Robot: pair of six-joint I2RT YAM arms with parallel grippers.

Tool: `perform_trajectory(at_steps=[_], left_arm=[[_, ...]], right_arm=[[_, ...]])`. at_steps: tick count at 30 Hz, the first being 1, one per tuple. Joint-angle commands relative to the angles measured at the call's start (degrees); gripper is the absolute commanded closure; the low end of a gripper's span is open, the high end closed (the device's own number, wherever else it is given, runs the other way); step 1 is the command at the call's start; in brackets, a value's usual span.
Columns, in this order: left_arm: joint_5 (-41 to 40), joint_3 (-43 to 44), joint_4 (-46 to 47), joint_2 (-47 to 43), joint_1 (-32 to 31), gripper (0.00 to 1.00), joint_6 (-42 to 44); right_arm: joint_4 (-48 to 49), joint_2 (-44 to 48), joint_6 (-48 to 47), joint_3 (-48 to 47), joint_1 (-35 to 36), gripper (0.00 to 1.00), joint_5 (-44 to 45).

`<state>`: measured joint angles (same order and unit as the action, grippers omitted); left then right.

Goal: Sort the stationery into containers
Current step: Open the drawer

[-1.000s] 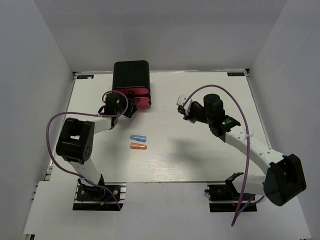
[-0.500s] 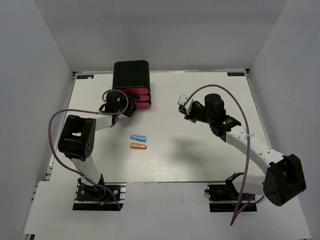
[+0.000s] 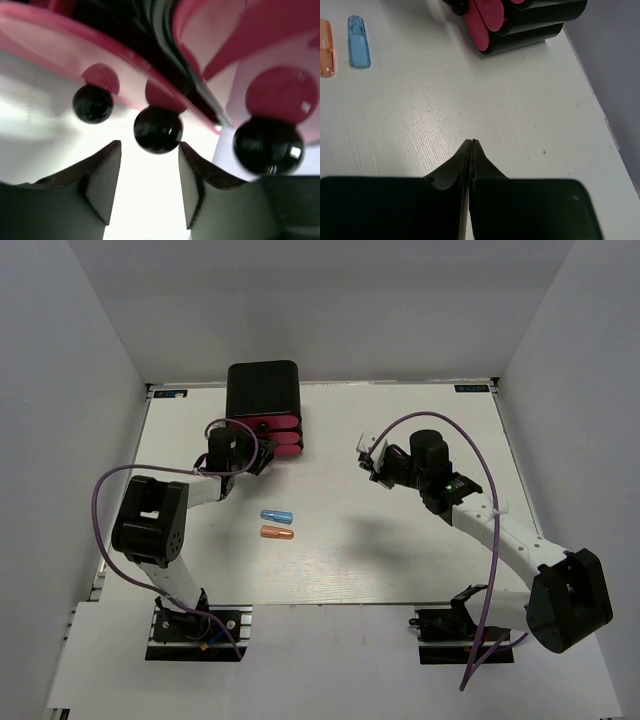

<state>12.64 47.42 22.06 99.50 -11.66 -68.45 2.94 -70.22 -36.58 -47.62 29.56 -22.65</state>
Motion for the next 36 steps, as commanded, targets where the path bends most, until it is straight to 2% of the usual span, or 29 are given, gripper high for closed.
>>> perform_trajectory(at_steps=[1, 3, 8, 9, 10, 11, 13, 16, 18, 19, 20, 24, 31, 34, 35, 36], left_arm=[[3.9, -1.9, 0.1, -4.1, -0.3, 0.38, 7.2], [3.9, -2.7, 0.1, -4.1, -0.3, 0.31, 8.6], [4.9, -3.0, 1.6, -4.1, -0.3, 0.29, 8.6], [4.9, -2.9, 1.6, -4.1, -0.3, 0.34, 8.6], [4.9, -2.9, 1.6, -4.9, -0.3, 0.47, 9.1], [4.2, -2.9, 0.8, -6.0, -0.3, 0.53, 9.1], [2.6, -3.5, -2.5, -6.5, -0.3, 0.62, 9.1], [-1.0, -3.5, -6.9, -7.9, -0.3, 0.66, 9.1], [-3.2, -3.5, -8.4, -7.9, -0.3, 0.66, 9.1], [-3.8, -3.5, -9.6, -7.9, -0.3, 0.60, 8.4], [-5.1, -2.5, -10.5, -7.9, -0.3, 0.59, 8.4], [-7.3, 2.7, -16.3, -5.3, -0.3, 0.59, 7.8], [-8.3, 6.2, -16.4, -3.3, -0.3, 0.41, 7.8], [-7.8, 6.9, -16.4, -2.6, -0.3, 0.43, 7.8], [-7.8, 6.9, -16.4, -2.6, -0.3, 0.47, 7.8], [-7.3, 6.1, -16.4, -2.6, -0.3, 0.56, 7.8]], right_arm=[[1.0, 1.2, -0.2, 0.2, -0.4, 1.00, -1.0], [1.0, 1.2, -0.2, 0.2, -0.6, 1.00, -1.1], [0.7, 1.4, -0.6, 0.3, -0.7, 1.00, -0.8], [0.5, 1.5, -0.7, 0.3, -0.6, 1.00, -0.8], [0.5, 1.7, -0.8, 0.4, -0.8, 1.00, -0.8], [0.6, 1.6, -0.7, 0.4, -1.1, 1.00, -0.6], [0.7, 2.1, -0.6, 0.9, -1.2, 1.00, -0.7], [0.7, 2.3, -0.3, 1.4, -1.3, 1.00, -0.8], [0.8, 2.2, -0.3, 1.4, -1.3, 1.00, -0.9], [0.8, 2.1, -0.3, 1.5, -1.3, 1.00, -1.1], [0.8, 2.1, -0.3, 1.3, -1.3, 1.00, -1.0], [0.8, 1.9, -0.3, 1.1, -1.3, 1.00, -1.2], [0.8, 2.1, -0.2, 1.2, -1.6, 1.00, -0.9], [0.6, 2.5, -0.4, 1.6, -1.5, 1.00, -0.8], [0.5, 2.7, -0.5, 1.8, -1.5, 1.00, -0.7], [0.4, 2.7, -0.5, 1.8, -1.6, 1.00, -0.8]])
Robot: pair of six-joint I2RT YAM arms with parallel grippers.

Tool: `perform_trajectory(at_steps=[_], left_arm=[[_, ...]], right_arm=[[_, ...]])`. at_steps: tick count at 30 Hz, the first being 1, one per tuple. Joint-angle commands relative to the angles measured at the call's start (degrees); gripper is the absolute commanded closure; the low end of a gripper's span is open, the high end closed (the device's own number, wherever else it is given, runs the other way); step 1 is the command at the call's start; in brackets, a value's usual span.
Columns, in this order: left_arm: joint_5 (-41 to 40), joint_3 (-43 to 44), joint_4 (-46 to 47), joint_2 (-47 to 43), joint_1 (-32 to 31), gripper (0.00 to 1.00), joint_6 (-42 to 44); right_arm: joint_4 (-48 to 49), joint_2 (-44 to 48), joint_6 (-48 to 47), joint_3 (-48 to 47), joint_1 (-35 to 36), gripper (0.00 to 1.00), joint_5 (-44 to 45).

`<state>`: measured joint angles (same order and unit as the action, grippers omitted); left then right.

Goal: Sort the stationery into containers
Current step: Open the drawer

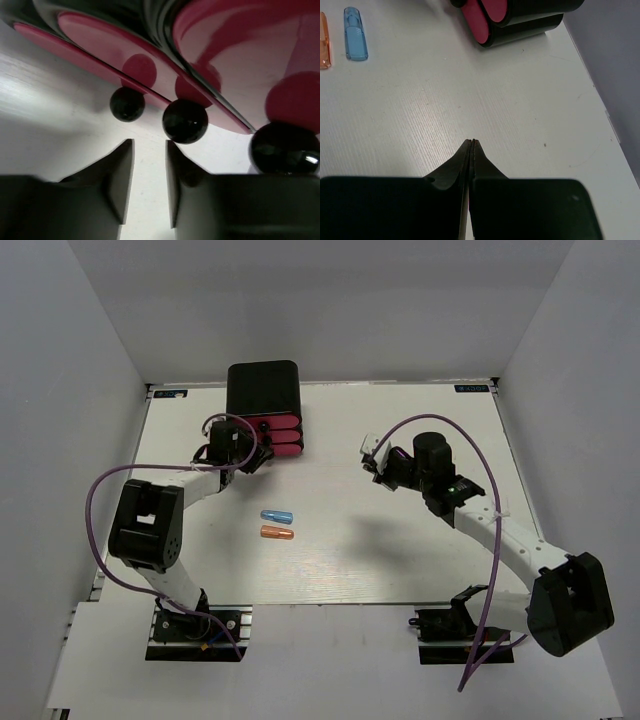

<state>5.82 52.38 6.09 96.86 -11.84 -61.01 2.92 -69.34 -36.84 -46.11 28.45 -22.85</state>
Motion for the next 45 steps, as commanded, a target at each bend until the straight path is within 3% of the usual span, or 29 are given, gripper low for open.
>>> perform_trajectory(at_steps=[1, 3, 6, 8, 9, 11, 16, 22, 29, 45], left_arm=[[-0.5, 0.6, -0.5, 0.0, -0.1, 0.60, 0.4], [0.4, -1.0, 0.3, 0.0, -0.1, 0.68, 0.4], [2.0, -2.8, 2.8, 0.0, -0.1, 0.69, 1.1], [2.0, -3.5, 2.8, 0.0, -0.1, 0.63, 1.7], [2.0, -3.5, 2.8, 0.0, -0.1, 0.55, 2.5], [2.0, -3.5, 3.3, 0.5, -0.1, 0.52, 3.8], [-1.2, -1.8, 3.3, 3.6, -0.1, 0.52, 3.8], [-3.6, -3.5, 9.9, 5.4, -0.1, 0.49, 3.0], [-2.0, -4.7, 16.2, 6.6, -0.1, 0.43, 3.0], [-3.1, -8.6, 26.5, 7.8, -0.1, 0.43, -0.9]], right_arm=[[0.5, 1.8, -0.2, 0.4, -0.4, 1.00, -0.6], [0.5, 2.0, -0.2, 0.5, -0.6, 1.00, -0.7], [0.5, 1.8, -0.1, 0.7, -0.6, 1.00, -0.9], [0.6, 1.7, -0.2, 0.8, -0.4, 1.00, -0.9], [0.6, 1.8, -0.2, 0.8, -0.4, 1.00, -0.9], [0.6, 1.8, -0.1, 0.8, -0.5, 1.00, -1.0], [0.6, 1.8, 0.0, 0.9, -0.6, 1.00, -1.1], [0.3, 1.8, -0.3, 1.1, -0.7, 1.00, -0.7], [0.2, 1.1, -0.8, 1.0, -0.8, 1.00, -0.8], [0.2, -0.4, -0.9, 0.3, -0.9, 1.00, -1.7]])
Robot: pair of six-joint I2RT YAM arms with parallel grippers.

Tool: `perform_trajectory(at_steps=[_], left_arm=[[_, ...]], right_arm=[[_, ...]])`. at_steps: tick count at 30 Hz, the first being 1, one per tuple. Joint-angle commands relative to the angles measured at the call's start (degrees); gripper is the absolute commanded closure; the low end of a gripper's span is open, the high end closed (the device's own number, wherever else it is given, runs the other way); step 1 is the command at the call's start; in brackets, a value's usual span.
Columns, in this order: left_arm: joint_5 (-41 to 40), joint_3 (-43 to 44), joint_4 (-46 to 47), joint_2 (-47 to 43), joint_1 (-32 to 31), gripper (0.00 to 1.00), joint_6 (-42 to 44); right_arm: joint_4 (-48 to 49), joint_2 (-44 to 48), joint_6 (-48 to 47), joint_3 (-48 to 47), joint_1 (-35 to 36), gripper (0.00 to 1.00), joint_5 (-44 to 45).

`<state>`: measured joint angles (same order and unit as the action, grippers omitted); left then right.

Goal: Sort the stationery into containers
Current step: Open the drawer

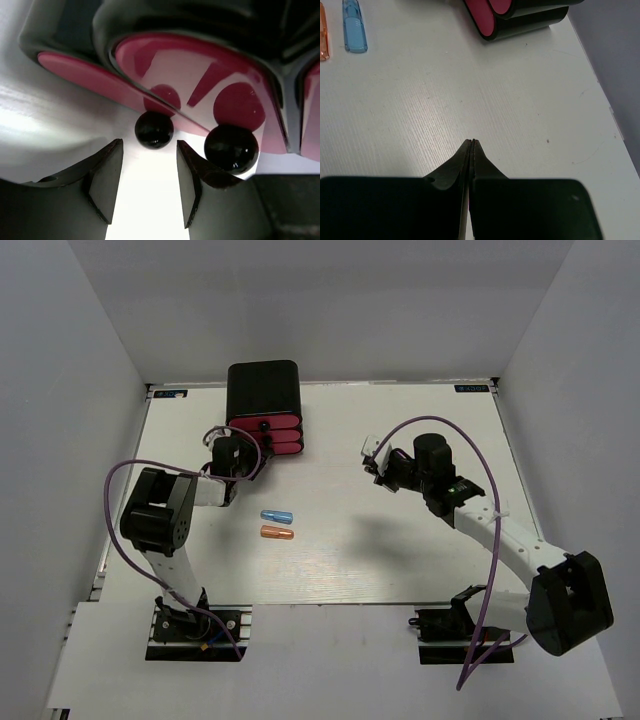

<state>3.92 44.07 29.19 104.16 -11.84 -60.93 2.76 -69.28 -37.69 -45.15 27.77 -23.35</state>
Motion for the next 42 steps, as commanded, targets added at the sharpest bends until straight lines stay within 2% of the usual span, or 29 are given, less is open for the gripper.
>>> perform_trajectory(at_steps=[1, 8, 11, 19, 20, 21, 23, 24, 26, 27, 29, 30, 31, 33, 36, 37, 39, 42], left_arm=[[-1.2, -0.8, 3.9, 1.1, -0.1, 0.43, -1.0], [-1.2, 1.0, 2.4, 3.5, -0.1, 0.43, -1.6], [-1.8, 0.5, 3.9, 3.5, -0.1, 0.46, -2.8], [-1.8, -2.8, 4.5, 1.7, -0.1, 0.75, -2.8], [-1.8, -3.7, 5.1, 1.1, -0.1, 0.76, -2.8], [-1.8, -4.7, 5.1, 0.3, -0.1, 0.77, -2.8], [-1.3, -7.9, 5.7, -2.4, -0.1, 0.77, -2.2], [-1.3, -10.1, 6.2, -3.4, -0.8, 0.77, -2.2], [-1.3, -12.3, 6.8, -5.8, -1.3, 0.77, -1.6], [-0.7, -14.3, 6.8, -7.7, -1.3, 0.77, -1.6], [-0.7, -15.9, 6.1, -9.4, -1.3, 0.71, -1.0], [-0.1, -16.6, 6.1, -10.1, -1.3, 0.60, -1.0], [-0.1, -16.6, 5.2, -11.4, -1.3, 0.56, -0.1], [1.1, -15.7, 1.7, -12.5, -0.6, 0.41, 0.5], [2.3, -13.8, -3.9, -15.6, -0.6, 0.34, 3.7], [2.3, -13.8, -5.4, -16.6, -0.6, 0.32, 4.5], [2.3, -13.1, -9.4, -20.9, -0.6, 0.29, 6.6], [1.8, -13.8, -15.4, -26.7, -0.6, 0.24, 8.7]], right_arm=[[0.4, -0.3, -0.1, -0.5, -0.3, 1.00, -1.2], [0.4, -0.6, 0.0, -0.4, -0.1, 1.00, -1.7], [0.4, -0.4, 0.0, -0.5, -0.3, 1.00, -1.6], [-0.4, -0.4, -0.8, 0.1, -0.2, 1.00, -3.4], [-0.9, -0.5, -2.5, 0.1, -0.1, 0.96, -4.3], [-1.5, -0.6, -4.4, 0.1, -0.1, 0.84, -5.4], [-6.2, -0.9, -7.9, -0.4, -0.1, 0.73, -10.4], [-8.2, -0.9, -9.5, -0.6, -0.2, 0.64, -12.8], [-9.4, -1.5, -10.9, -0.5, 0.3, 0.59, -14.2], [-9.4, -1.6, -11.2, -0.3, 0.4, 0.52, -15.2], [-10.4, -2.5, -11.6, -0.7, 0.4, 0.40, -17.2], [-11.2, -2.9, -12.6, -1.3, 0.5, 0.13, -17.6], [-12.0, -4.4, -13.3, -2.4, 0.6, 0.10, -19.6], [-19.7, -5.7, -17.7, -5.7, 0.5, 0.10, -25.1], [-26.3, -9.0, -20.0, -7.7, 1.8, 0.10, -30.6], [-29.0, -12.2, -20.7, -11.0, 2.6, 0.10, -31.6], [-28.6, -14.4, -20.8, -12.9, 4.6, 0.10, -32.8], [-19.4, -15.0, -16.0, -11.9, 8.9, 0.26, -29.1]])
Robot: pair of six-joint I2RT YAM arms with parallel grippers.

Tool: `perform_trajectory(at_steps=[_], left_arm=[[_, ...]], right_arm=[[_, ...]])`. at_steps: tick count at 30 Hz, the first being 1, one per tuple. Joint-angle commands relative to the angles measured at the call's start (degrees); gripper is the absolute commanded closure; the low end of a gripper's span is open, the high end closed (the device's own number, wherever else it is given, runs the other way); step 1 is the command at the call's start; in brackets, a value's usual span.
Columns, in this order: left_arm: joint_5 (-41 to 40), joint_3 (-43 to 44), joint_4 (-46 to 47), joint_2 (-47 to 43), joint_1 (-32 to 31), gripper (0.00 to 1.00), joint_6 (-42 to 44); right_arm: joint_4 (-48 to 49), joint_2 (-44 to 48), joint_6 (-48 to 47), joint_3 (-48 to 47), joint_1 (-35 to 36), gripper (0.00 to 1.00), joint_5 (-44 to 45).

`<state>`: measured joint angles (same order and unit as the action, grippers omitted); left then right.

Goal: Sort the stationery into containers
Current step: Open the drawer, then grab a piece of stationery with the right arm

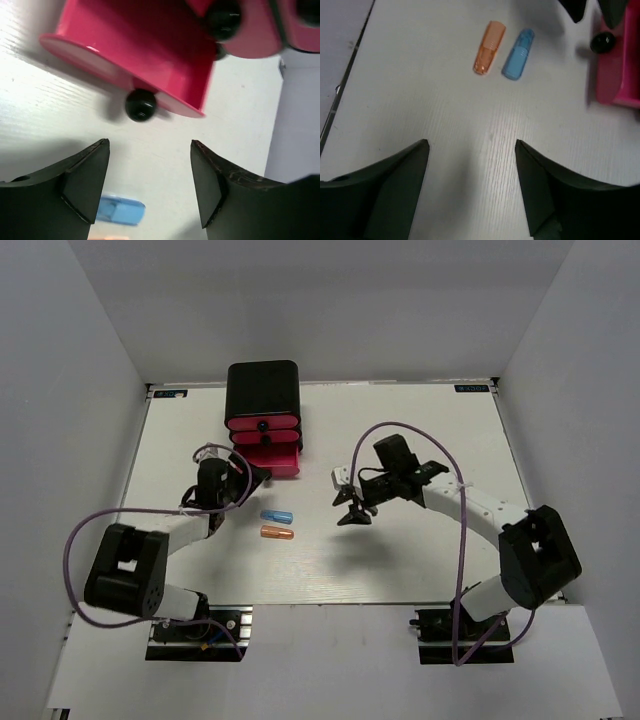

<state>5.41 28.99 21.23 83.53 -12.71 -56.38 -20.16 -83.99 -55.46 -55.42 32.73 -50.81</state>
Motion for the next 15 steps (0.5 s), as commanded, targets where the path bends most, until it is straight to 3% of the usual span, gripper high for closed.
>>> perform_trajectory(at_steps=[1, 2, 3, 6, 9, 10, 12, 15], left_arm=[[0.3, 0.7, -9.4, -10.2, 0.2, 0.24, 5.1], [-0.8, 0.7, -14.6, -12.4, -0.4, 0.24, 6.6], [-1.4, 0.7, -17.2, -14.6, -0.4, 0.24, 6.6], [-2.4, -1.8, -23.9, -25.1, -0.4, 0.26, 6.6], [-5.1, -3.7, -34.1, -37.8, -0.4, 0.36, 4.3], [-5.1, -4.5, -39.0, -40.8, -0.4, 0.45, 3.0], [-5.8, -5.2, -43.4, -48.8, -0.4, 0.52, 1.2], [-5.8, -5.2, -50.1, -54.5, -0.4, 0.52, -1.5]], right_arm=[[5.4, -0.8, 6.8, -1.4, 4.8, 0.49, -0.5], [9.3, -2.0, 8.3, -1.7, 5.4, 0.65, 2.3], [10.4, -4.1, 11.0, -2.0, 7.2, 0.74, 3.0], [13.2, -8.6, 15.4, -5.0, 10.9, 0.72, 6.0], [19.2, -12.9, 22.8, -7.4, 14.8, 0.71, 12.0], [21.3, -13.8, 24.1, -8.6, 16.5, 0.68, 14.1], [22.3, -17.9, 27.2, -11.9, 17.5, 0.59, 17.0], [23.1, -21.6, 29.4, -14.4, 19.2, 0.51, 21.9]])
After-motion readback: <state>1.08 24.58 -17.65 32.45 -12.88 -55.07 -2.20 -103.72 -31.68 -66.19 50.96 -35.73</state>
